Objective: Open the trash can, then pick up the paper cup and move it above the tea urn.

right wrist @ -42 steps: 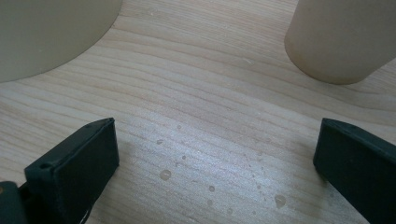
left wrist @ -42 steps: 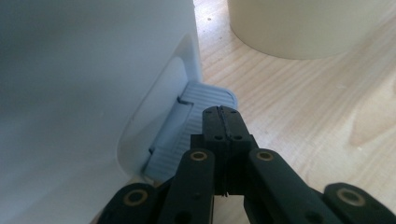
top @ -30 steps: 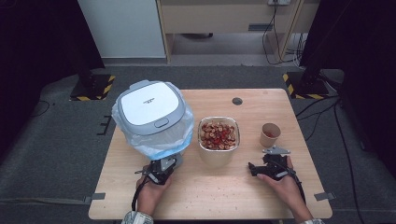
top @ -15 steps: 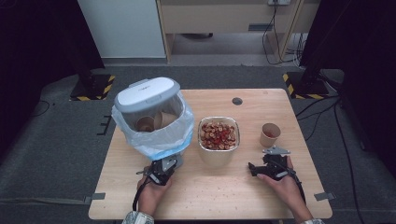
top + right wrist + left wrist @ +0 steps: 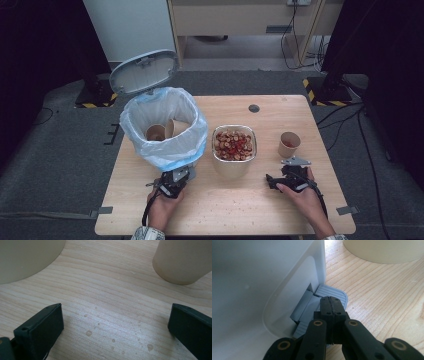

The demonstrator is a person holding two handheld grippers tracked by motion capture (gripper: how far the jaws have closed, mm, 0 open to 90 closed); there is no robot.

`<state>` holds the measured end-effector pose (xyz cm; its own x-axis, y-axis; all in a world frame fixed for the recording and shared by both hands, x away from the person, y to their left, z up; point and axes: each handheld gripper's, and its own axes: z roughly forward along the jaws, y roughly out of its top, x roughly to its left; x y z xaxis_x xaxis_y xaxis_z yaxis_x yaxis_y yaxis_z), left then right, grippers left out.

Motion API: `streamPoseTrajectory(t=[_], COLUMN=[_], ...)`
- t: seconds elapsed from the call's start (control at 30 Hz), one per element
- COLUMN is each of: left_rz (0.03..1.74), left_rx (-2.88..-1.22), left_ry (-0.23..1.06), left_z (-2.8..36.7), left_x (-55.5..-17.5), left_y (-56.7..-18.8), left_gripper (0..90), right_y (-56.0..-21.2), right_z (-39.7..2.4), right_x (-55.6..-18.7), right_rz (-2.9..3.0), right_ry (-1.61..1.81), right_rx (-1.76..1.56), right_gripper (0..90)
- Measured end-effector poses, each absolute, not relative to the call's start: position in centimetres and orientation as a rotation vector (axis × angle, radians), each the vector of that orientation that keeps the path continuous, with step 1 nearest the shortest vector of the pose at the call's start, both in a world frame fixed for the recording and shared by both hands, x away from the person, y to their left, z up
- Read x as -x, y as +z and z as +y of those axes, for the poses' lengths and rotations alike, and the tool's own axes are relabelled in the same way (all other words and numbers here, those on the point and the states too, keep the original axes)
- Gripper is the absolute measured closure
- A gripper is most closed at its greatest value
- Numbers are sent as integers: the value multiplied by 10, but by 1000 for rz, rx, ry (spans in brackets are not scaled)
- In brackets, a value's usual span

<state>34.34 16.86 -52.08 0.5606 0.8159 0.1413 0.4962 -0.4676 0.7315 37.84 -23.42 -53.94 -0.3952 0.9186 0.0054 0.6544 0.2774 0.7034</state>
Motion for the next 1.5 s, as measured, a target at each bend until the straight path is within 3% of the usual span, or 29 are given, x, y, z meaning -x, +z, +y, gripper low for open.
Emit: streamPoseTrajectory(t=[1.1, 1.5], left_rz=[1052, 1053], left_rx=[-2146, -2145], left_ry=[632, 628], left_z=[169, 170], left_x=[-344, -344], left_y=[-521, -521], left_gripper=[900, 900], right_y=[-519, -507], right_z=[-259, -267], right_x=[-377, -414], right_rz=[1947, 1916], right_ry=[900, 917], right_rx=[-1501, -1552], right_gripper=[85, 67])
